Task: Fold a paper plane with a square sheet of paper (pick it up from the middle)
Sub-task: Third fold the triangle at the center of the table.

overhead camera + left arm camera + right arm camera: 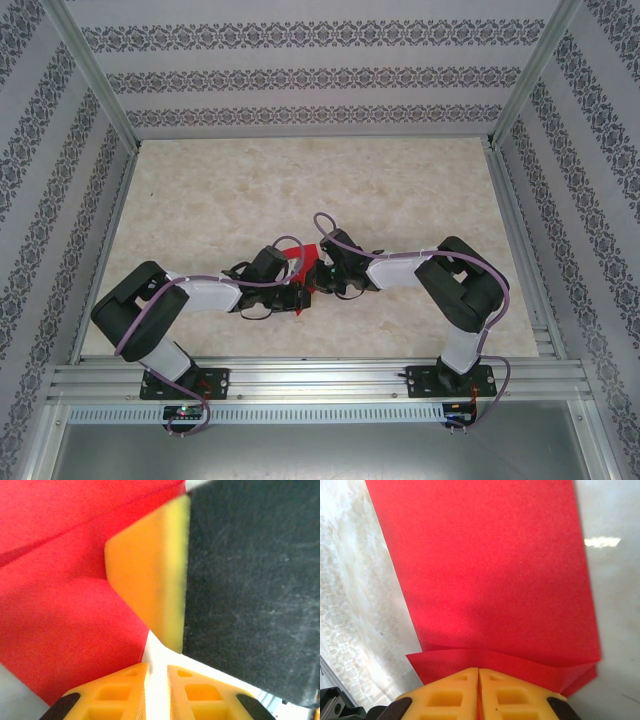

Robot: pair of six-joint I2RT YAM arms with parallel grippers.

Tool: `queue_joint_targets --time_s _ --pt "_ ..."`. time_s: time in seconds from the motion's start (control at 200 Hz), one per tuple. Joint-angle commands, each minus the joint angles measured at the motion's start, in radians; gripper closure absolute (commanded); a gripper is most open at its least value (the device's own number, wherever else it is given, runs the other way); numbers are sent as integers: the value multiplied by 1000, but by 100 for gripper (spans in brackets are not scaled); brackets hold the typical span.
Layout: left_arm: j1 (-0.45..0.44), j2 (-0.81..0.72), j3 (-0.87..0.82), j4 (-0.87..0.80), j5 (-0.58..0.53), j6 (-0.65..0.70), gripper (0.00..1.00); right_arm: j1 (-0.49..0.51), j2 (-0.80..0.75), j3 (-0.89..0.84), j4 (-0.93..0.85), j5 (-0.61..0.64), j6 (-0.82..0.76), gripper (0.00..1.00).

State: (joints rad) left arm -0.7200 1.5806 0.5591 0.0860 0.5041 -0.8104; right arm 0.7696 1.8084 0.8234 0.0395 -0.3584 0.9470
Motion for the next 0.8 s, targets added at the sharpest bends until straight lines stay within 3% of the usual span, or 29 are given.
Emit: queue_joint_targets --time_s 0.0,0.799 --pt "-12 8 -46 -149 95 -32 82 -10 65 -43 -176 110 -17 89" --pt "-12 -69 -104 -249 103 3 82 -11 52 -60 -175 121 -11 90"
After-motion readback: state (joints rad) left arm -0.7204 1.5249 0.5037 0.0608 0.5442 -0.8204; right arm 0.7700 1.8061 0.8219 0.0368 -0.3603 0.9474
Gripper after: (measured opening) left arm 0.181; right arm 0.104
